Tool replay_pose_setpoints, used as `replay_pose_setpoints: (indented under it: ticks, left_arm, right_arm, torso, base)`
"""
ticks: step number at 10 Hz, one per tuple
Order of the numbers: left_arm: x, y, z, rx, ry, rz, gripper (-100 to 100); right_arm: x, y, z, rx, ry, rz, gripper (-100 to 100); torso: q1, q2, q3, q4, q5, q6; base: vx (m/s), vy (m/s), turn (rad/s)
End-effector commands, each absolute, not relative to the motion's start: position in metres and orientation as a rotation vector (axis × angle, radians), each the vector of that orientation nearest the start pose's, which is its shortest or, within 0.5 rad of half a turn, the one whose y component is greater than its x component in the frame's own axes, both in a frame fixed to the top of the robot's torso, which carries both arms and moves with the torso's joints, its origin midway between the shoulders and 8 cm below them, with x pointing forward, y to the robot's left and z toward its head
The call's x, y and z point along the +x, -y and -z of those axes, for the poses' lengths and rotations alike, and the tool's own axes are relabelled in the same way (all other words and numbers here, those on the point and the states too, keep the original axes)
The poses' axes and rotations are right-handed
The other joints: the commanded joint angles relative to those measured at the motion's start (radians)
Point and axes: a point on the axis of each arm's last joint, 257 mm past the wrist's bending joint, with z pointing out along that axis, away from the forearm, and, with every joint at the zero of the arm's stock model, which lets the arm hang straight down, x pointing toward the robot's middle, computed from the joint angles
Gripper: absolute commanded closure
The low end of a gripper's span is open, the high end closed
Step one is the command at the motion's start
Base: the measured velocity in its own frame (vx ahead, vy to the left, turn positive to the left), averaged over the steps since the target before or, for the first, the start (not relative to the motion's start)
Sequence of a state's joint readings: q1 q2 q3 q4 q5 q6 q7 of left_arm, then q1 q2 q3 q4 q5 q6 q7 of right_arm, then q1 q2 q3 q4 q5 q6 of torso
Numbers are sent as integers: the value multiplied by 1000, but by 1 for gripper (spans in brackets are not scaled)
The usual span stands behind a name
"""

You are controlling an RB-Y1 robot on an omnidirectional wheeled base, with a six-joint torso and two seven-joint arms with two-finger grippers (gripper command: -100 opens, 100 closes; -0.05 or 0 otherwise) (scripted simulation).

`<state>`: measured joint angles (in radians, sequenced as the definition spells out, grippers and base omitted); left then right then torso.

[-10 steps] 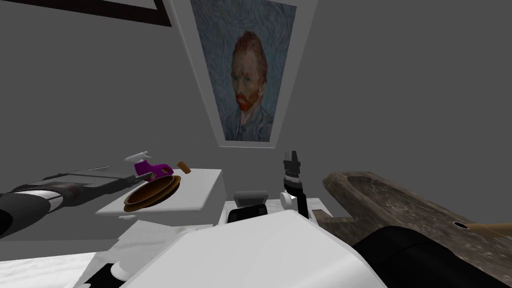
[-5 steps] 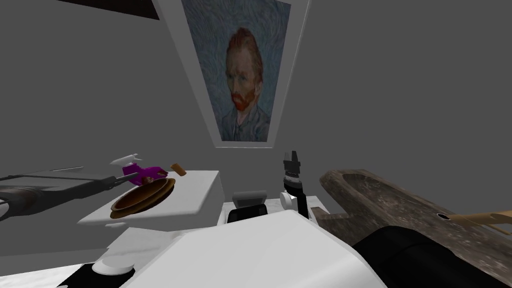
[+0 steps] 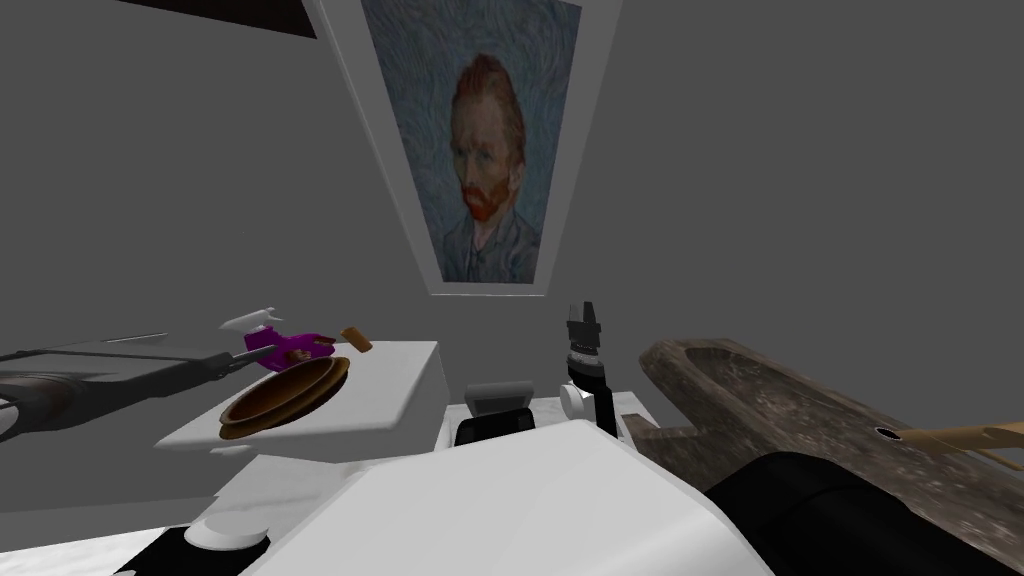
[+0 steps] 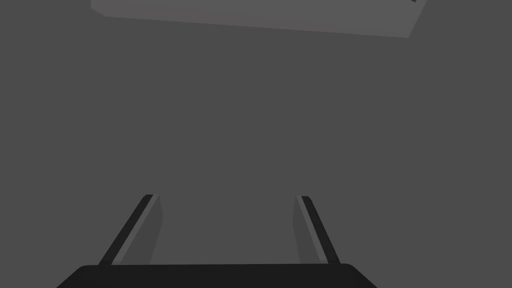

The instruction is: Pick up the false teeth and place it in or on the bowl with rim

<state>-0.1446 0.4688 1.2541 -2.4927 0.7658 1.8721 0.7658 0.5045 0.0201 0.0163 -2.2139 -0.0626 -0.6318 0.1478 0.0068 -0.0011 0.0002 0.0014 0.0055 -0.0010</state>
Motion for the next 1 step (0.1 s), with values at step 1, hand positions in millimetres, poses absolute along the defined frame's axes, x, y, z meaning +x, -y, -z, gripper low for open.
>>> replay_pose_setpoints:
  ticks: [1]
  left_arm:
    - [287,-535,6,-2220,-288,1224,0]
  right_arm:
    - [332,284,-18,615,-546,-1224,0]
  torso:
    - [0,0,0,0,0,0]
  base:
    - [0,0,0]
